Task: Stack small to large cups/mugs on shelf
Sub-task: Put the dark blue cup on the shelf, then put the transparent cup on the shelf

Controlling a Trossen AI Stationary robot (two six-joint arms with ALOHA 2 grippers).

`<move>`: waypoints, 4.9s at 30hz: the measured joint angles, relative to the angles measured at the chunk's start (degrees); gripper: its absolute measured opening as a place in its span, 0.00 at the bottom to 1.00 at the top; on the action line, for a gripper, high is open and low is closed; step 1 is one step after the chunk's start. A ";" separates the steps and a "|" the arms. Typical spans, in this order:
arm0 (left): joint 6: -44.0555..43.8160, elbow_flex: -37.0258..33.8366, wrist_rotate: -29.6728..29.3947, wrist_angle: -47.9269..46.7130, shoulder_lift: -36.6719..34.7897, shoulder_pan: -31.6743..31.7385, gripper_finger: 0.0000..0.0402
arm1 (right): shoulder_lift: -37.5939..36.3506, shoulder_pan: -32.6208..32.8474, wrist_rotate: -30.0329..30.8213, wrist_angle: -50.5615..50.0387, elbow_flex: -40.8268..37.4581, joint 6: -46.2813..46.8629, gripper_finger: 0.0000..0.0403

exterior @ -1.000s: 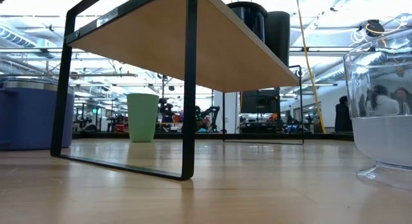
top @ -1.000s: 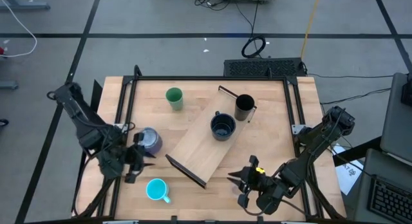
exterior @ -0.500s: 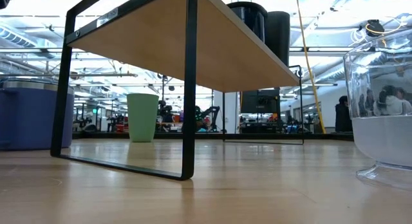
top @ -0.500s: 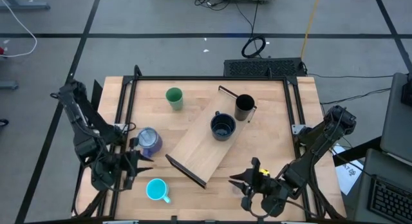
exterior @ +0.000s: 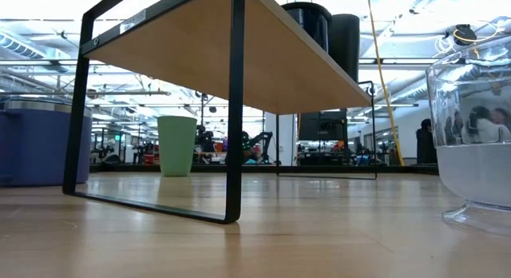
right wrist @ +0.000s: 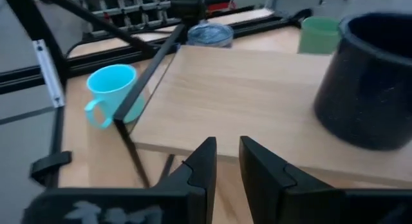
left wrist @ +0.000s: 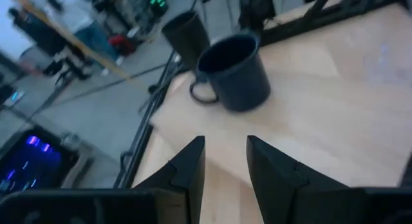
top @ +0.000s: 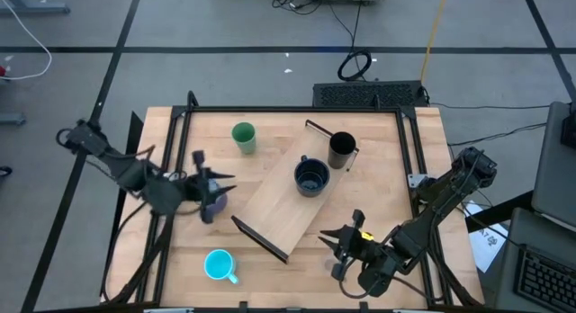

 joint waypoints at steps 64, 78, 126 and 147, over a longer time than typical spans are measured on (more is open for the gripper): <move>17.78 0.00 48.65 36.84 30.83 36.48 0.29 | -0.39 -0.70 1.39 -8.16 0.00 0.81 0.14; 12.69 0.05 46.41 22.64 13.87 29.55 0.29 | -0.37 -0.66 -0.40 -9.55 0.02 9.98 0.14; -5.58 -2.95 4.24 13.04 9.75 -8.94 0.29 | -4.55 2.12 -10.55 11.27 1.36 -9.96 0.14; -2.34 -9.36 4.34 21.76 9.81 -8.00 0.29 | -4.55 -0.70 -10.74 9.81 1.31 -6.16 0.14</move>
